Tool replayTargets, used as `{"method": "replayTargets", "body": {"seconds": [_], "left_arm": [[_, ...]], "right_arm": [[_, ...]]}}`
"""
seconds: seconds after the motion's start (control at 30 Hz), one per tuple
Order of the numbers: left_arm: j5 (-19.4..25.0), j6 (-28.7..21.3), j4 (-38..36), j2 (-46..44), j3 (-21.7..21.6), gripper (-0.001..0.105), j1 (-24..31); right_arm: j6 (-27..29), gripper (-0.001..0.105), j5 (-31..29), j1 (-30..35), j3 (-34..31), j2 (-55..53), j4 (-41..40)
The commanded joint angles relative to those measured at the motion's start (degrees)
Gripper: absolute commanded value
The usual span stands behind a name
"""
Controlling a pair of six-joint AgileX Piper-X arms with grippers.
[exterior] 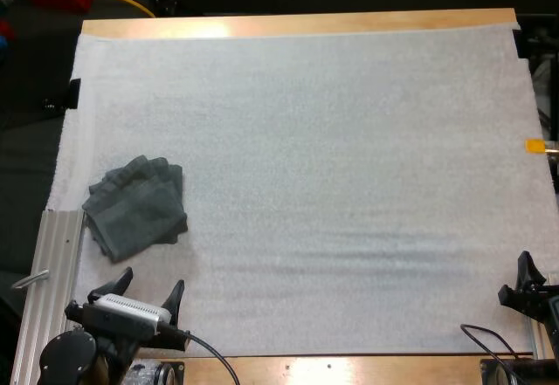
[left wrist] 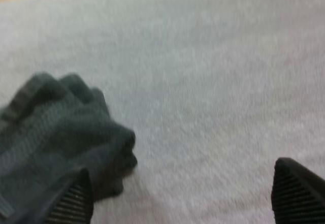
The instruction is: Pick towel from pile, fold and stack
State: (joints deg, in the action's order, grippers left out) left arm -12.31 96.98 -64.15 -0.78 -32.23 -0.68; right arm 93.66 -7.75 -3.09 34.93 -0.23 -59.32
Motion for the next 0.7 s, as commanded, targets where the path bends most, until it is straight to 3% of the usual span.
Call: {"method": "replayTargets", "body": {"seconds": [0.0,0.13,0.67], "left_arm": [[-0.23,-0.49,2.22,-7.87,-0.15,0.07,-0.09],[0.09,-2.79,3.1,-7.85,1.43,0.07,-0.09],[-0.06,-2.58,4.28,-7.75,1.89,0.07,-0.09]], "right_arm": [[0.15,0.063,0.33,0.26,0.55,-2.77,0.53],[0.15,0.063,0.33,0.26,-0.58,-2.77,0.51],[-0.05,0.063,5.2,0.26,-4.59,-2.66,-0.01]]}}
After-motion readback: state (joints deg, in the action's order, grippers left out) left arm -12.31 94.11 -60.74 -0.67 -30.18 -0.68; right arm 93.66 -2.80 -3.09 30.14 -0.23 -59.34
